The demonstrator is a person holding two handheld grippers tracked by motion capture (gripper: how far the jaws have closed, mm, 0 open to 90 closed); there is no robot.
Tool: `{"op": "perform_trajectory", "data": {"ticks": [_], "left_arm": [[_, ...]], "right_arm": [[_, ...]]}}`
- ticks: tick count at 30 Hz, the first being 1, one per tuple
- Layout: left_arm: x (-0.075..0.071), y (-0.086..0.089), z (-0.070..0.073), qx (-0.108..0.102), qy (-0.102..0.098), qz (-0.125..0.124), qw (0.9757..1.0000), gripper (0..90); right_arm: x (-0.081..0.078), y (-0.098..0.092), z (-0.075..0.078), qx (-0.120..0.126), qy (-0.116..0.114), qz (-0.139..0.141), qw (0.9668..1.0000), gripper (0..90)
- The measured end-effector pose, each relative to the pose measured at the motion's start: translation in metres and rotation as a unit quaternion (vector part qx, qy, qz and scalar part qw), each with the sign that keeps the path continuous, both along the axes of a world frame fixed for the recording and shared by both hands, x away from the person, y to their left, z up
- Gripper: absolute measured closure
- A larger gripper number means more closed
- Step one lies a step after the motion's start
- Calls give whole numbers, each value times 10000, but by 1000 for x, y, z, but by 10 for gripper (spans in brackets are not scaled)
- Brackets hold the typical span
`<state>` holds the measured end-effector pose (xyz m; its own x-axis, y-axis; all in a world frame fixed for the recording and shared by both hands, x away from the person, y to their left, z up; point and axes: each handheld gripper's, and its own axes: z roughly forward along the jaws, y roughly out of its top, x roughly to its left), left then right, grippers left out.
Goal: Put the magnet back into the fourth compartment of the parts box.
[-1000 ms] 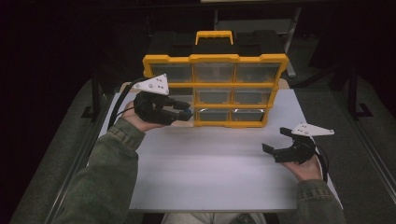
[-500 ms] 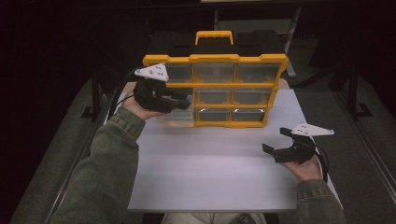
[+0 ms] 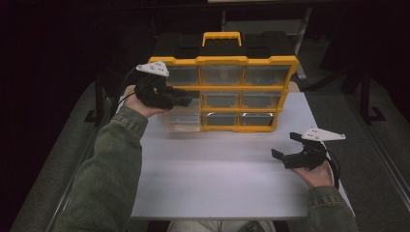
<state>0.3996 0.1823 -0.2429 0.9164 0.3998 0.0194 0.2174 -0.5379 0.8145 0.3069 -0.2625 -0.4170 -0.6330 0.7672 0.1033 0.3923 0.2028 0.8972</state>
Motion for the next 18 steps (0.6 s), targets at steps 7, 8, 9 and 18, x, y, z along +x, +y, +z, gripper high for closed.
{"op": "perform_trajectory", "data": {"ticks": [7,8,9,18], "left_arm": [[5,-1,-5,142,40,94,9998,627],[6,-1,-6,156,54,113,9998,627],[7,-1,-7,187,67,111,9997,627],[15,0,-22,434,257,180,9986,626]], "right_arm": [[0,0,0,1,0,3,10000,0],[0,0,0,5,1,6,10000,0],[0,0,0,5,0,8,10000,0],[0,0,-1,-18,4,12,10000,0]]}}
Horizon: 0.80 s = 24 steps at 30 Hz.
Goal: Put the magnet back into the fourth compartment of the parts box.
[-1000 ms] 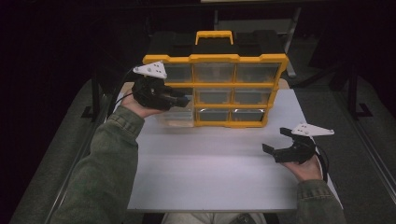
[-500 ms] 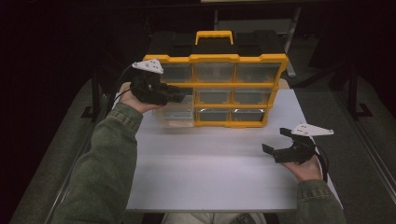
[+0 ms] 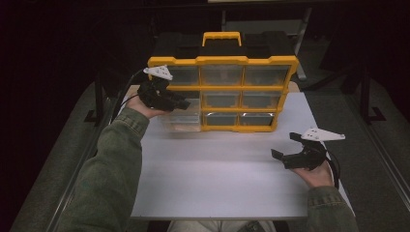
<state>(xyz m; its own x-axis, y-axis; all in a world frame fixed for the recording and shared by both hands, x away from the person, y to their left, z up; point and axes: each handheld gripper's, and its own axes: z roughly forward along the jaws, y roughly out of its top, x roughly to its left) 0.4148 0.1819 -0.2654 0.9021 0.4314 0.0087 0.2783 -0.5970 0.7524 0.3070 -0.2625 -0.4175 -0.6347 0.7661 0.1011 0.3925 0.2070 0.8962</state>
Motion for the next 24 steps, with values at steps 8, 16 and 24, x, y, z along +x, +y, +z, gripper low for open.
{"op": "perform_trajectory", "data": {"ticks": [8,16,24], "left_arm": [[2,-1,-8,140,108,-44,9998,624],[3,0,-10,87,244,-52,9996,562],[0,9,-6,-215,218,24,9995,285]], "right_arm": [[0,0,0,12,19,-3,10000,0],[0,0,-1,5,34,3,10000,0],[0,0,0,26,25,-2,10000,0]]}}
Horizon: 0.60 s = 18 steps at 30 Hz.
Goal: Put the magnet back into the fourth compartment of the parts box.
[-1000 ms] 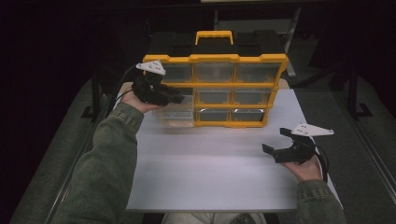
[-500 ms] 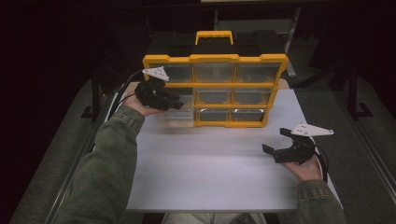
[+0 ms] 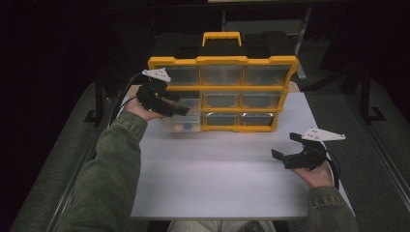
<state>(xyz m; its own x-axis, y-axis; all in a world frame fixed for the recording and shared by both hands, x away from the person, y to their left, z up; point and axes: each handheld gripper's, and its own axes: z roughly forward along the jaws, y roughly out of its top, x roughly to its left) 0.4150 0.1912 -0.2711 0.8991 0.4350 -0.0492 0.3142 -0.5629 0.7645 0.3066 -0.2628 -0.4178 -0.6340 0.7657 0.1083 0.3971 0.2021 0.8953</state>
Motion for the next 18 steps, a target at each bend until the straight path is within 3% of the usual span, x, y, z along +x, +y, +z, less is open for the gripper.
{"op": "perform_trajectory", "data": {"ticks": [4,11,18], "left_arm": [[-4,6,2,-176,-64,-51,9998,240],[-12,4,4,-235,-93,-61,9997,14],[-18,5,7,-322,-196,-65,9993,0]], "right_arm": [[0,0,0,1,18,-9,10000,0],[0,0,0,-13,32,7,10000,0],[-1,-1,0,-2,13,-12,10000,0]]}}
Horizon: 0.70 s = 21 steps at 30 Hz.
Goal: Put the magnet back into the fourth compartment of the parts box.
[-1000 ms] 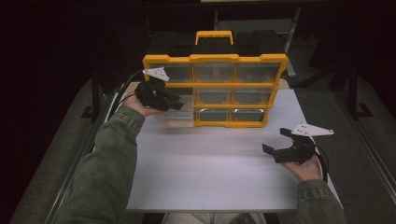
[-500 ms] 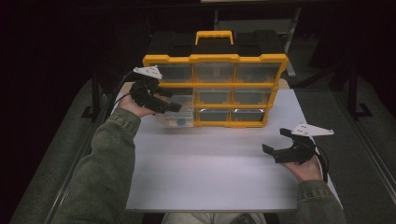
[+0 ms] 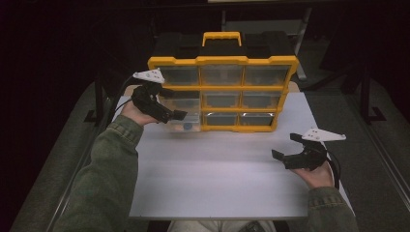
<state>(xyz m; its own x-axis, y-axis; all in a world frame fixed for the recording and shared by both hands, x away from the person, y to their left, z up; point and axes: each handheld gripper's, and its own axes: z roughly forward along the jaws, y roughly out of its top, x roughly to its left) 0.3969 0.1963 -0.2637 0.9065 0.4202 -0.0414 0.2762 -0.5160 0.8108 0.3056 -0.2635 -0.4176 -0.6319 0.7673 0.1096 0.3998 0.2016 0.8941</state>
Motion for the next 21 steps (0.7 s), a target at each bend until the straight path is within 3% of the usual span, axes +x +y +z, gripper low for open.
{"op": "perform_trajectory", "data": {"ticks": [6,21], "left_arm": [[-5,4,0,-24,-67,-66,10000,0],[-16,26,-2,-231,-290,153,9992,0]], "right_arm": [[0,0,0,3,3,-8,10000,0],[-1,0,0,-12,13,-13,10000,0]]}}
